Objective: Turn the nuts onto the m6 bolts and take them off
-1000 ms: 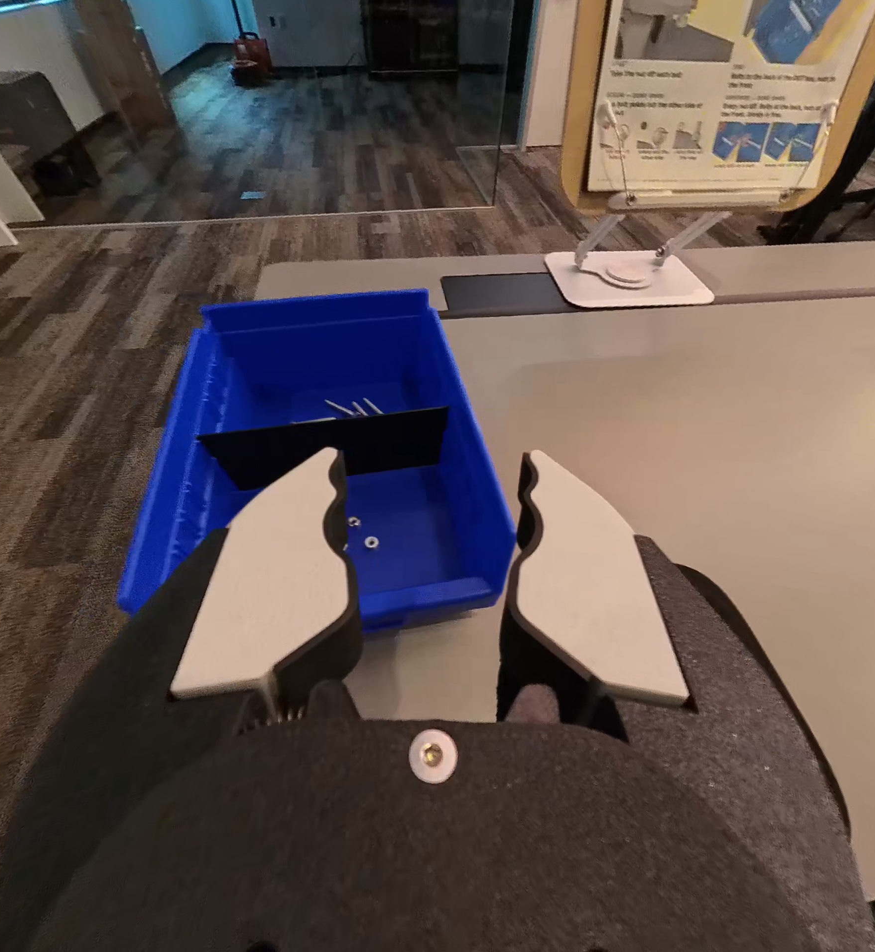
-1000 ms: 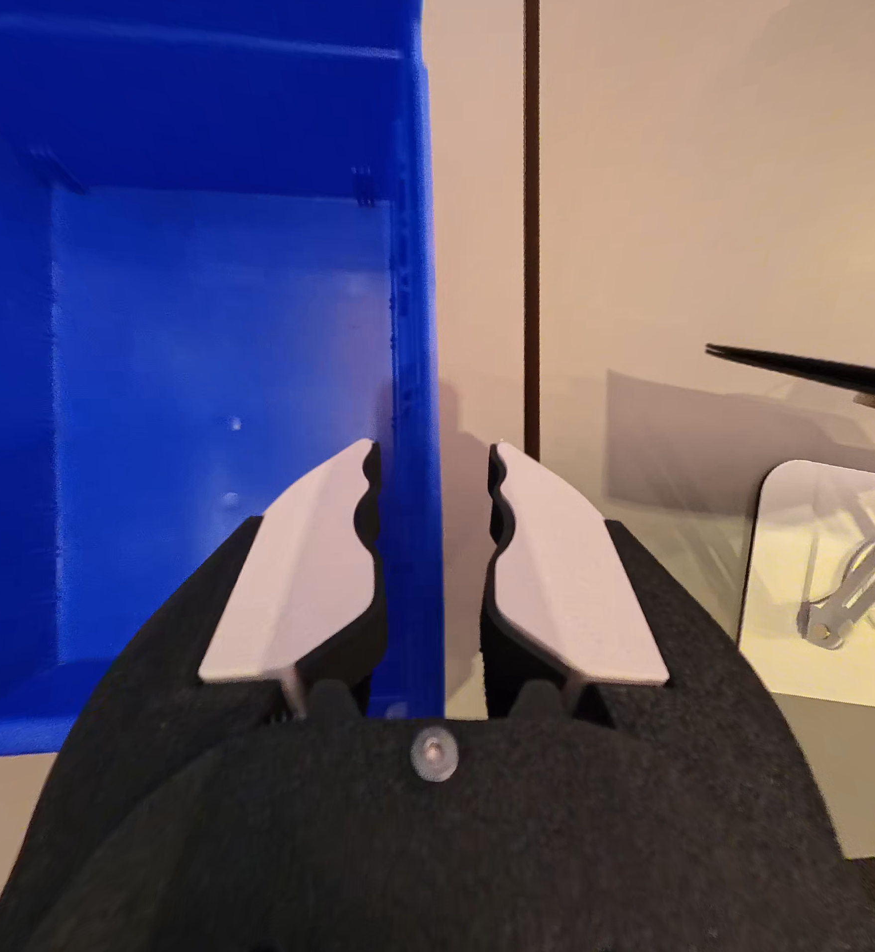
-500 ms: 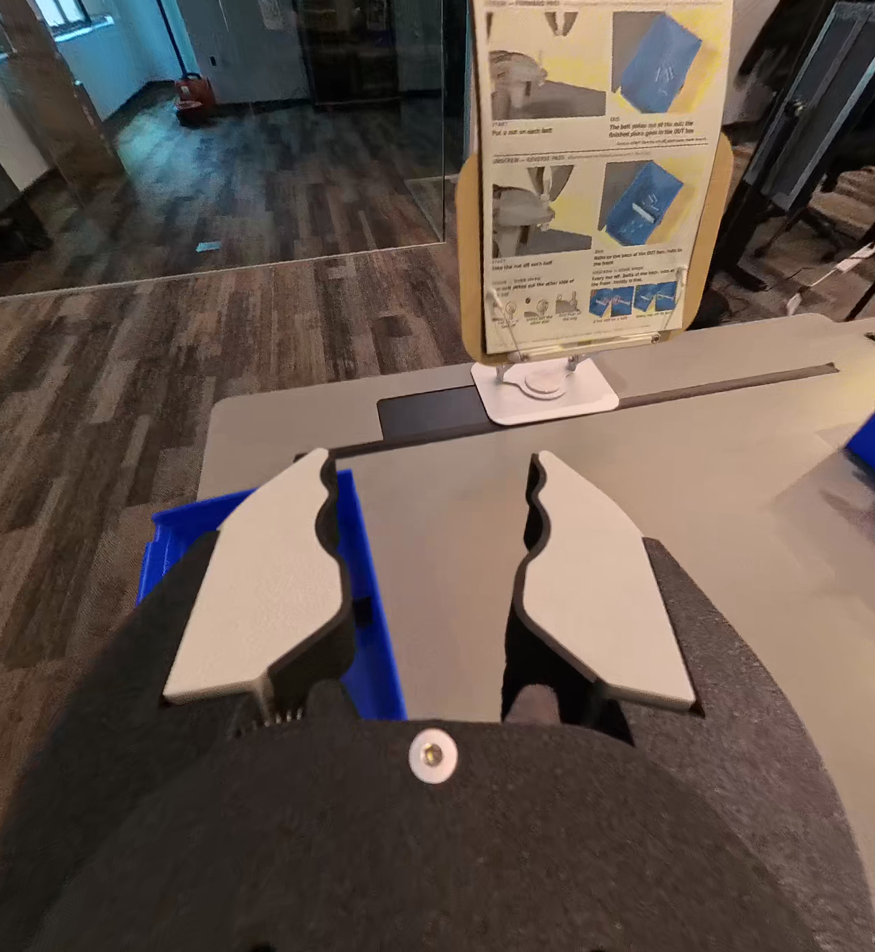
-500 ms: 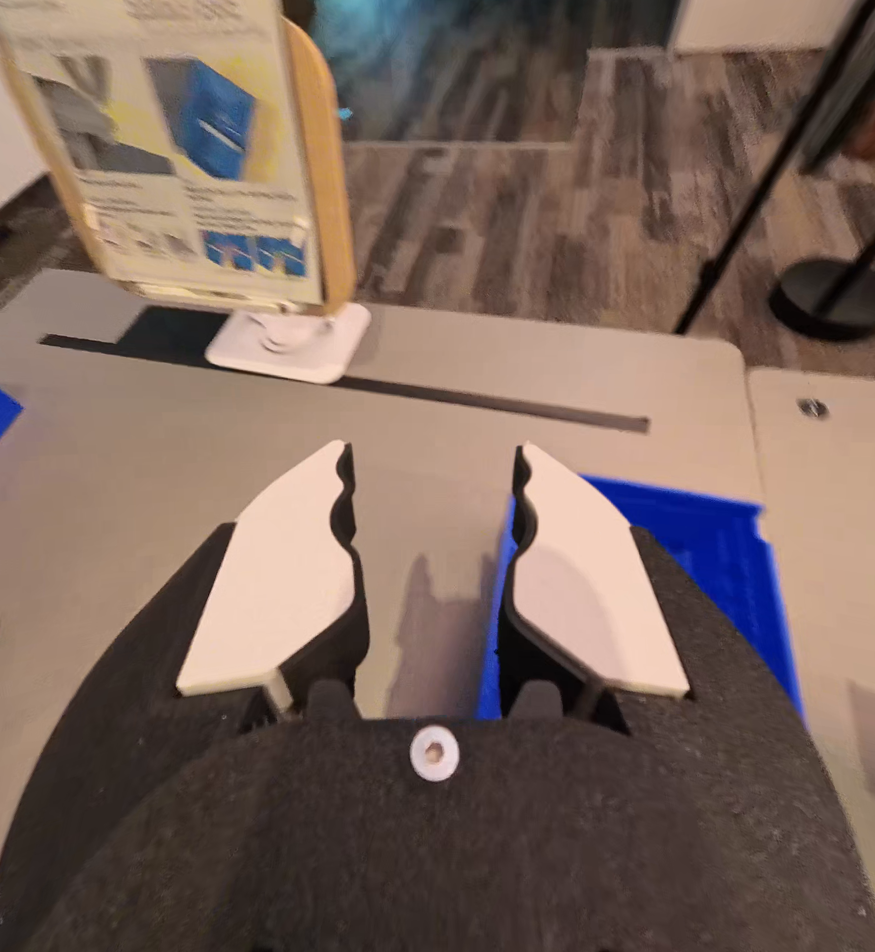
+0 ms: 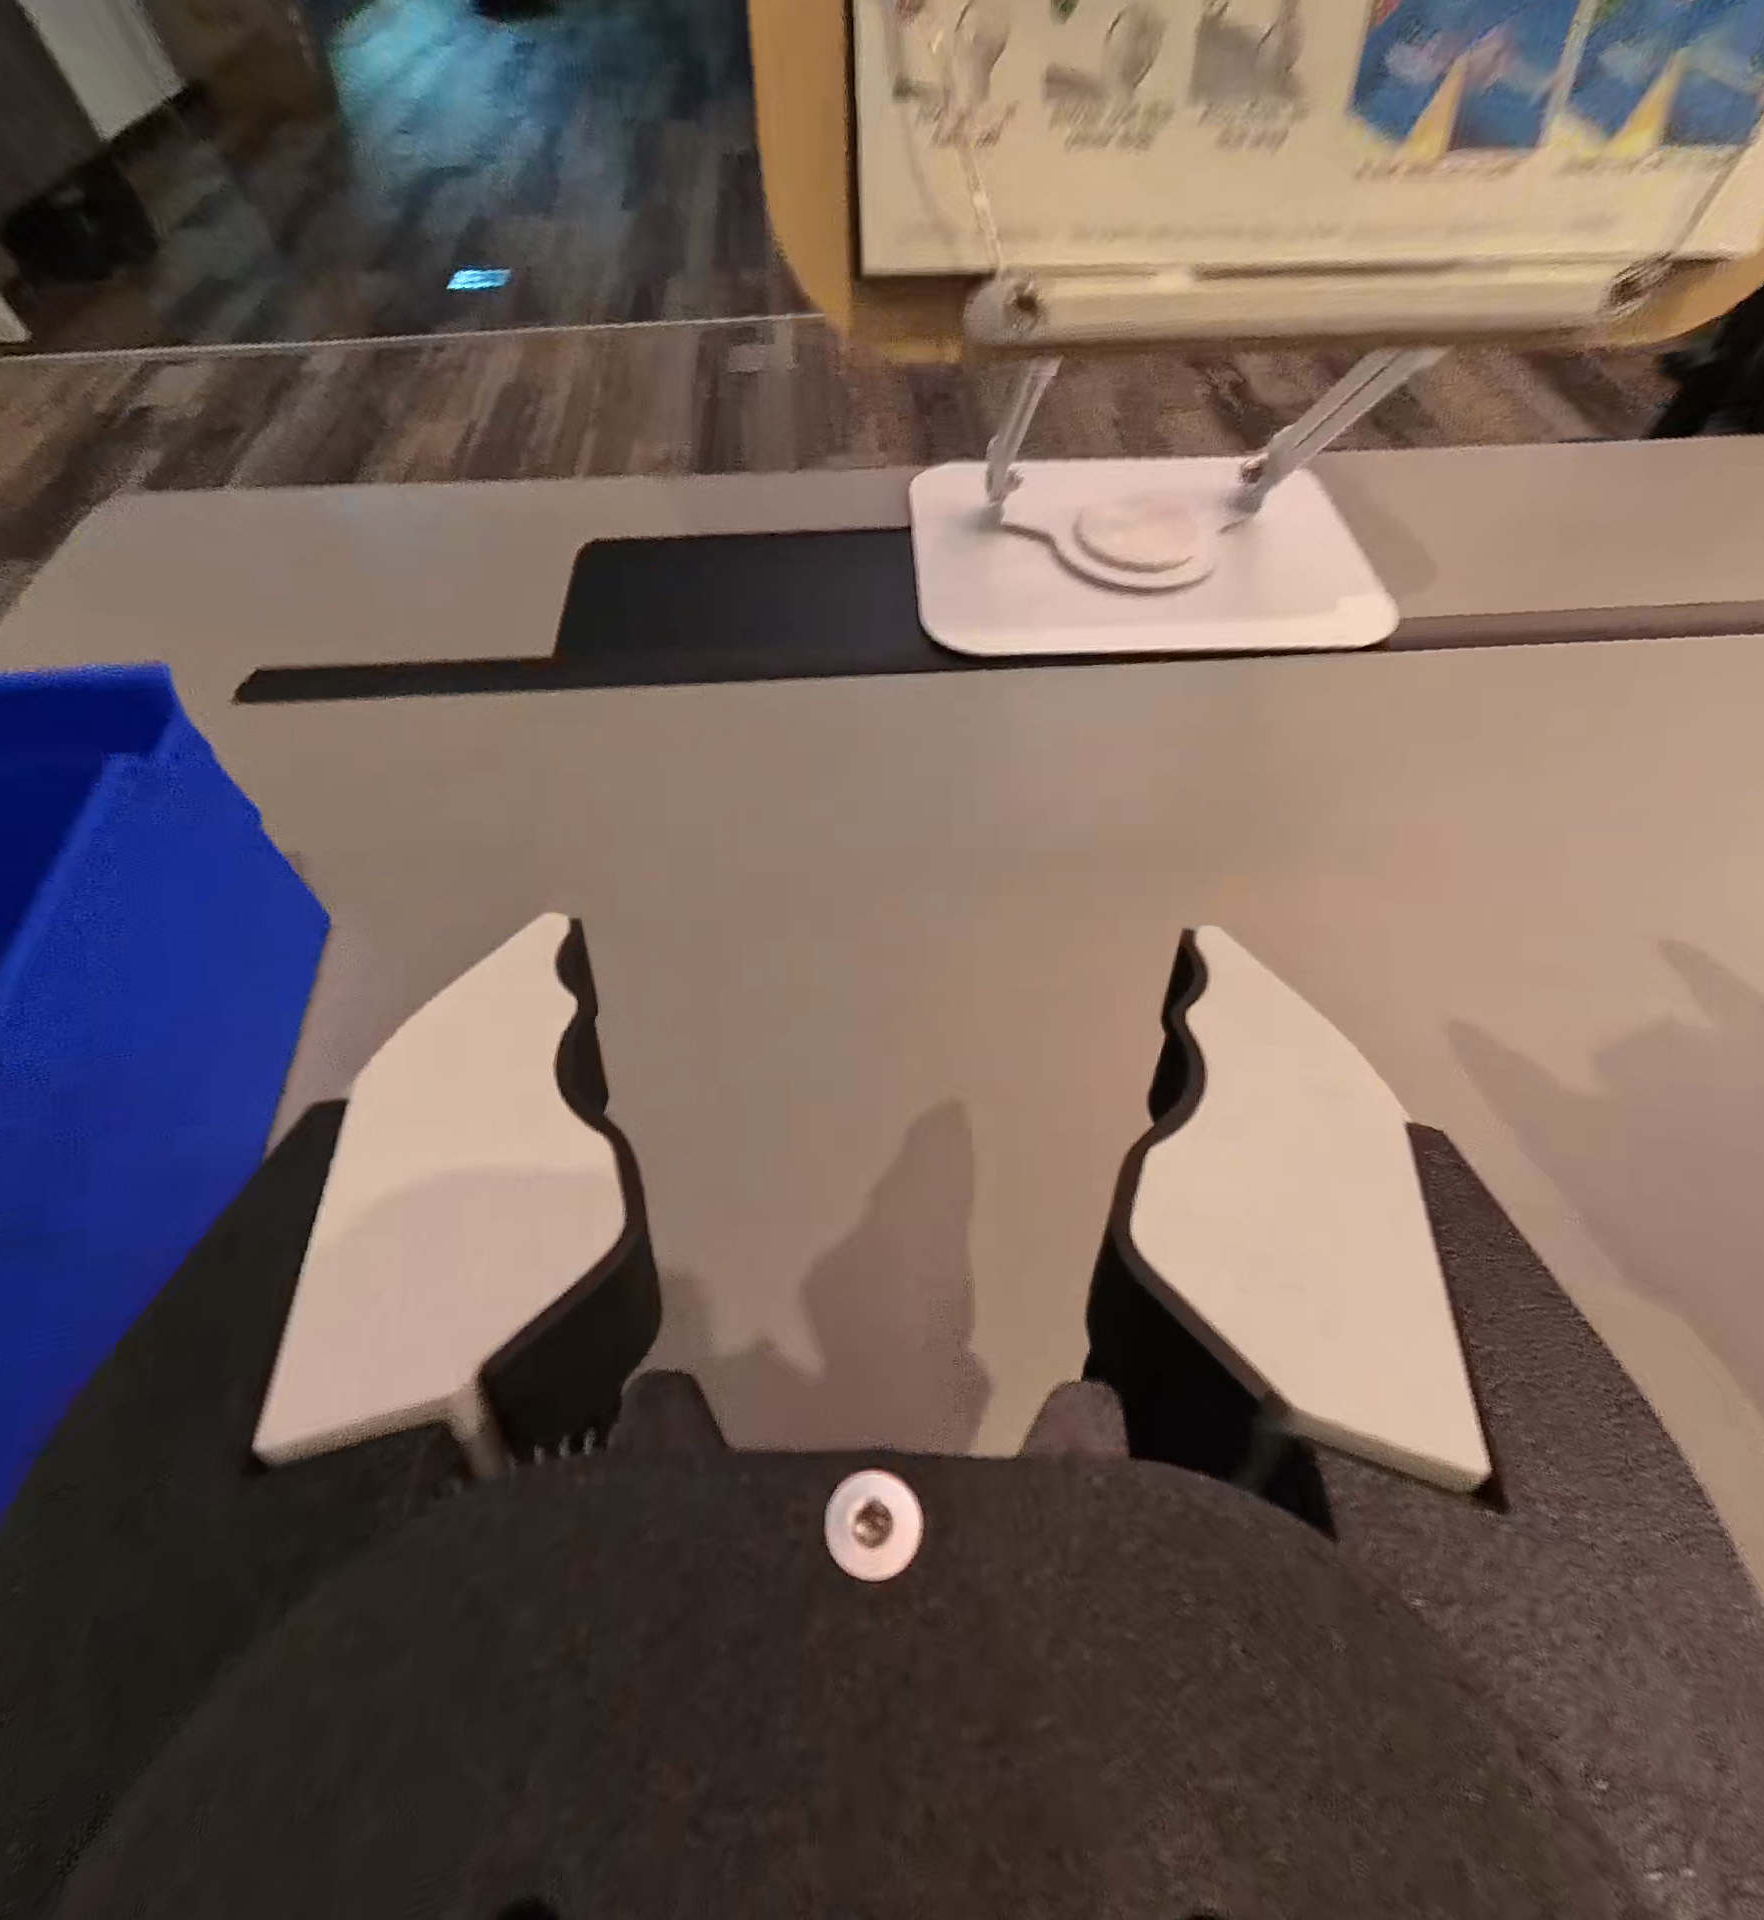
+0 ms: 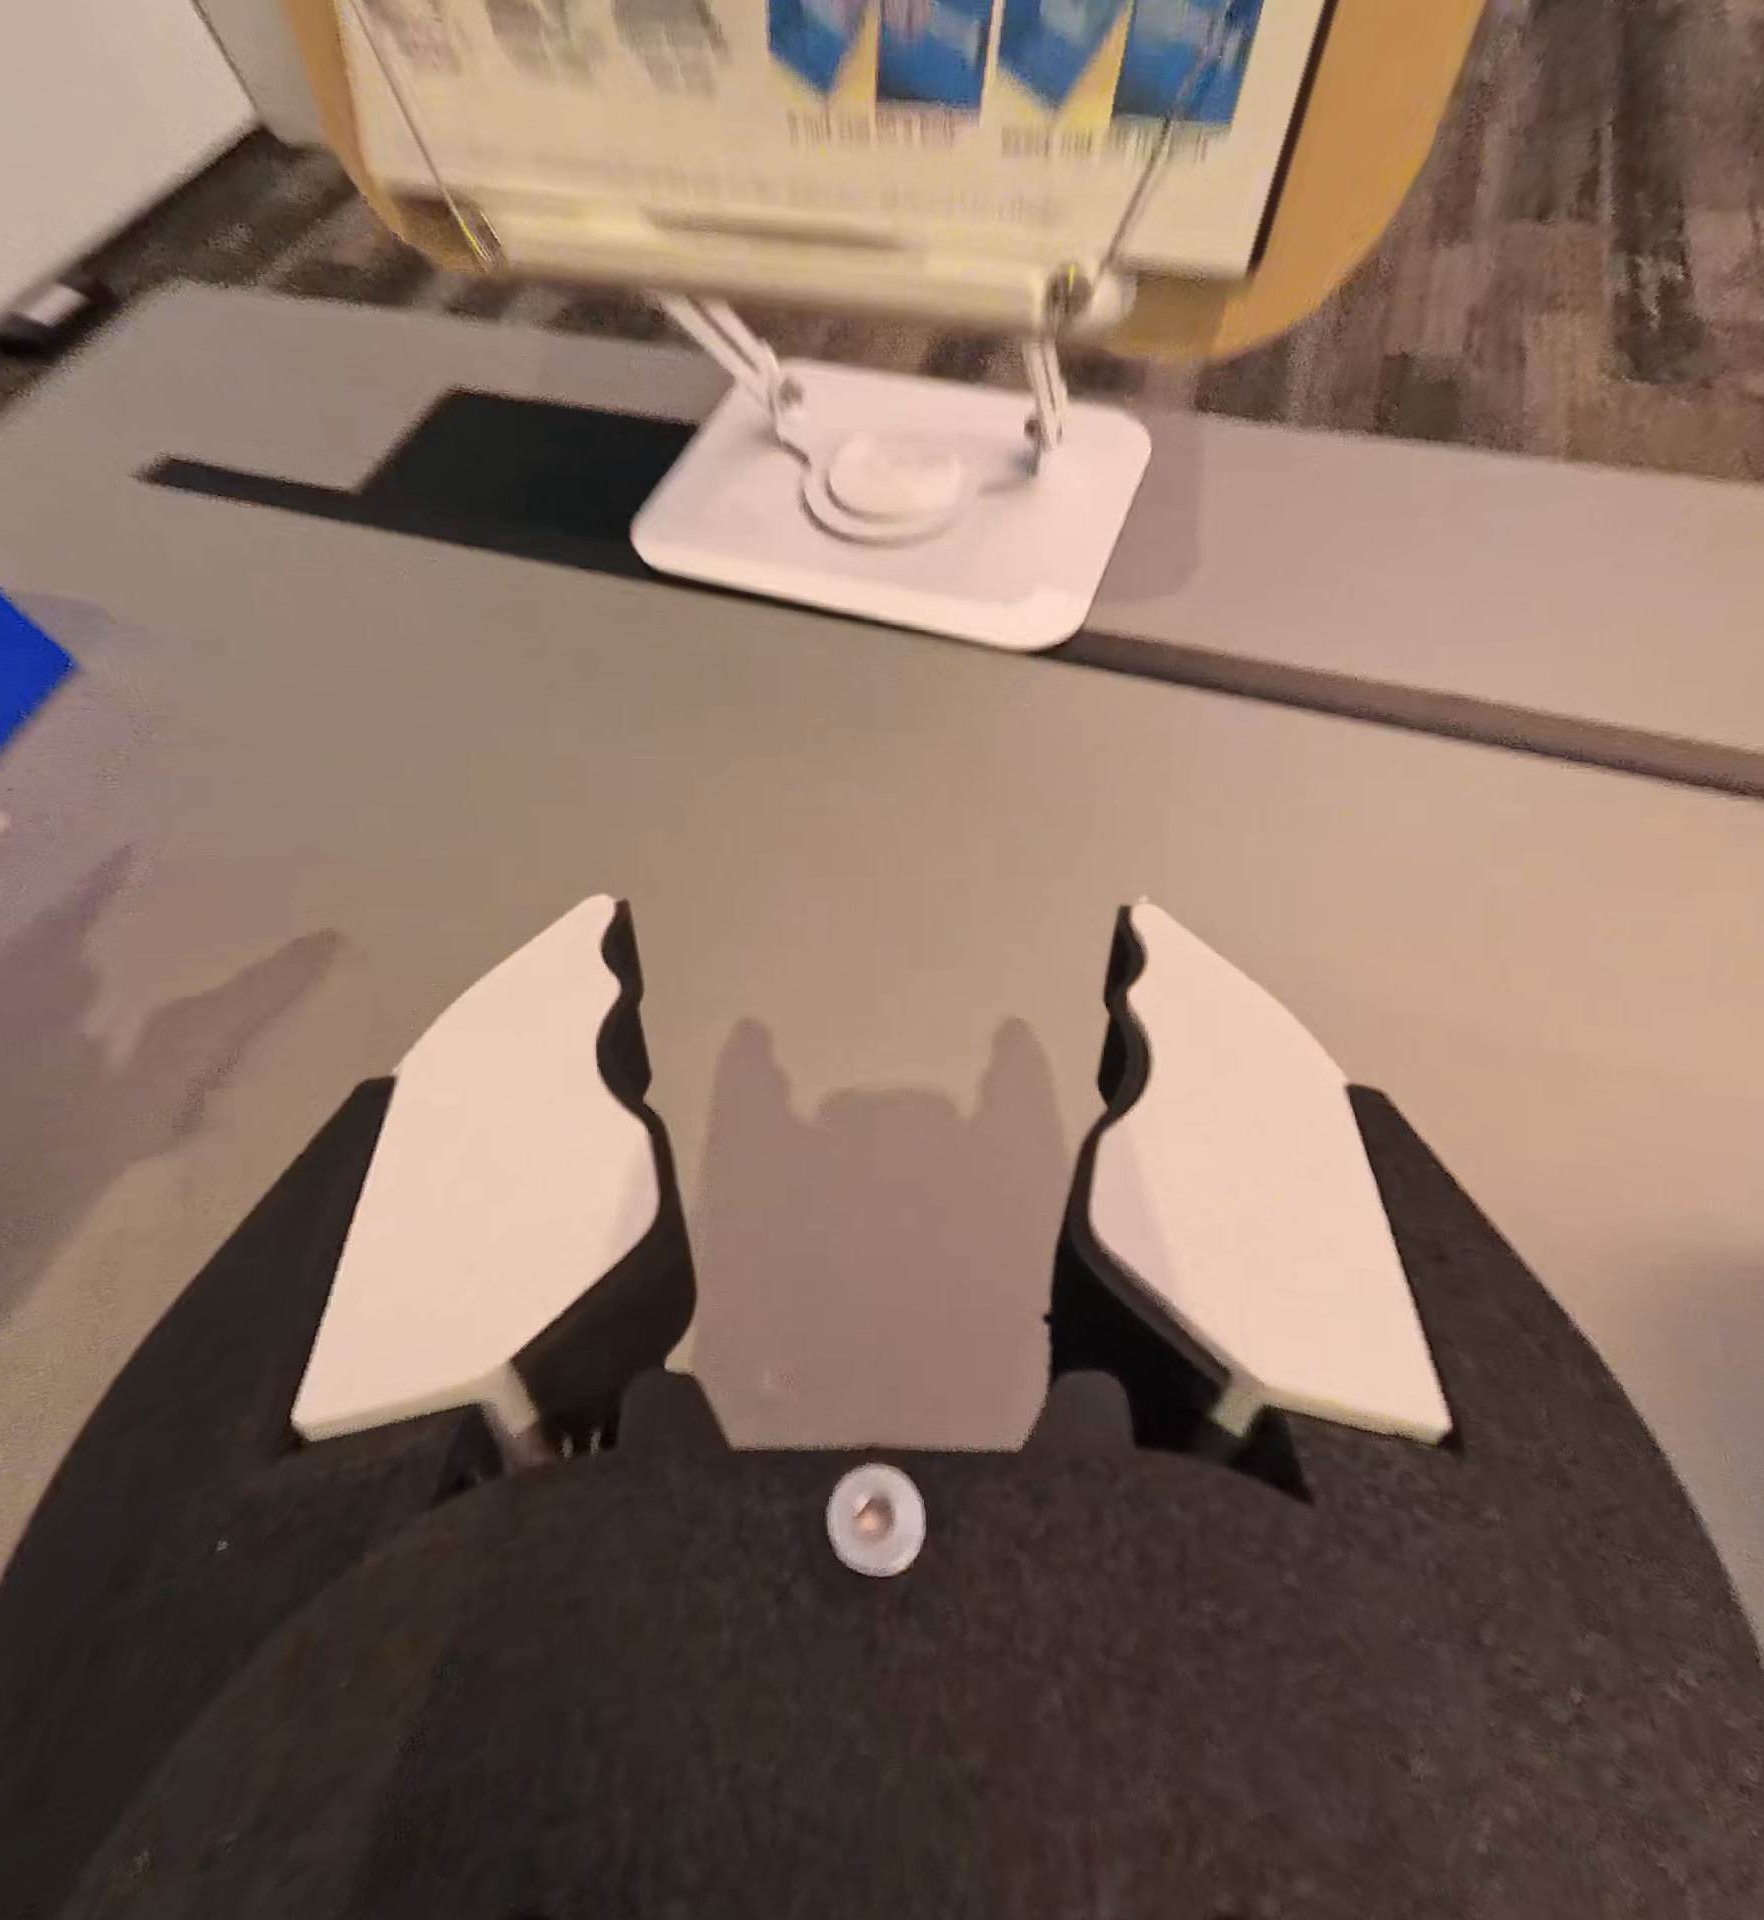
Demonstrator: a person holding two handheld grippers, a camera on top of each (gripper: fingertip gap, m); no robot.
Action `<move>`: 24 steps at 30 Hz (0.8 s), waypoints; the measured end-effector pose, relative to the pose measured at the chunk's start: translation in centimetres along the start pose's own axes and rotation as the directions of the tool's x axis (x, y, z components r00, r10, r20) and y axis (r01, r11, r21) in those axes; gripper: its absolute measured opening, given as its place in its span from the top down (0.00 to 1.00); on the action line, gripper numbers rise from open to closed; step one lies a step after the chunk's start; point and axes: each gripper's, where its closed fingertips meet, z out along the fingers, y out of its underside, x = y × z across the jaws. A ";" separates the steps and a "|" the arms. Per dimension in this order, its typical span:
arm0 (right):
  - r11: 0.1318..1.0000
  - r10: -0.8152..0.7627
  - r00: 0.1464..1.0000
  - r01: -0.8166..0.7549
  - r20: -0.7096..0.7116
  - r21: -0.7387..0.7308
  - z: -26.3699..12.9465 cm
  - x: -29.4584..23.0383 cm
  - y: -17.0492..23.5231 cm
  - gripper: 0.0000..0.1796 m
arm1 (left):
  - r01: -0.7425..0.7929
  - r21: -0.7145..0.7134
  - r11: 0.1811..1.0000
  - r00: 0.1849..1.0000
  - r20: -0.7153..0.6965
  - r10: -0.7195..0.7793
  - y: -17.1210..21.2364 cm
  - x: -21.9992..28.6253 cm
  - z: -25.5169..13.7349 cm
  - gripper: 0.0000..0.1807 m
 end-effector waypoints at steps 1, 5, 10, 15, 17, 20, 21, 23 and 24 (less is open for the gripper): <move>1.000 0.000 1.000 0.000 -0.024 -0.017 1.1 0.1 1.3 0.53 | 0.004 0.001 1.000 1.000 0.023 -0.004 1.0 -0.1 0.7 0.42; 0.999 0.006 0.992 -0.012 -0.124 -0.044 3.6 1.3 4.8 0.52 | 0.002 -0.019 1.000 0.996 0.085 -0.001 3.7 -0.1 2.6 0.39; 0.990 0.107 0.977 -0.121 -0.184 -0.067 4.7 3.0 7.7 0.50 | 0.028 -0.058 0.998 0.993 0.115 -0.021 5.4 0.5 4.1 0.37; 0.986 0.102 0.968 -0.129 -0.230 -0.109 5.0 4.0 9.5 0.49 | 0.037 -0.095 0.995 0.990 0.137 -0.023 6.7 1.1 5.1 0.35; 0.987 0.094 0.967 -0.122 -0.238 -0.108 5.0 4.5 9.7 0.49 | 0.034 -0.113 0.993 0.989 0.146 -0.017 7.2 1.3 5.5 0.34; 0.988 0.074 0.963 -0.107 -0.259 -0.115 5.0 5.4 9.9 0.49 | 0.031 -0.138 0.990 0.989 0.149 -0.011 8.0 1.7 5.9 0.34; 0.988 0.064 0.962 -0.099 -0.266 -0.120 4.9 5.7 10.0 0.49 | 0.023 -0.151 0.988 0.988 0.151 0.000 8.1 1.8 6.0 0.34; 0.986 0.055 0.958 -0.096 -0.281 -0.134 5.0 6.2 10.3 0.49 | 0.014 -0.159 0.987 0.990 0.144 0.009 8.1 2.3 6.2 0.33; 0.985 0.059 0.958 -0.102 -0.280 -0.139 5.0 6.3 10.5 0.48 | 0.016 -0.167 0.986 0.990 0.142 0.008 8.2 2.6 6.3 0.33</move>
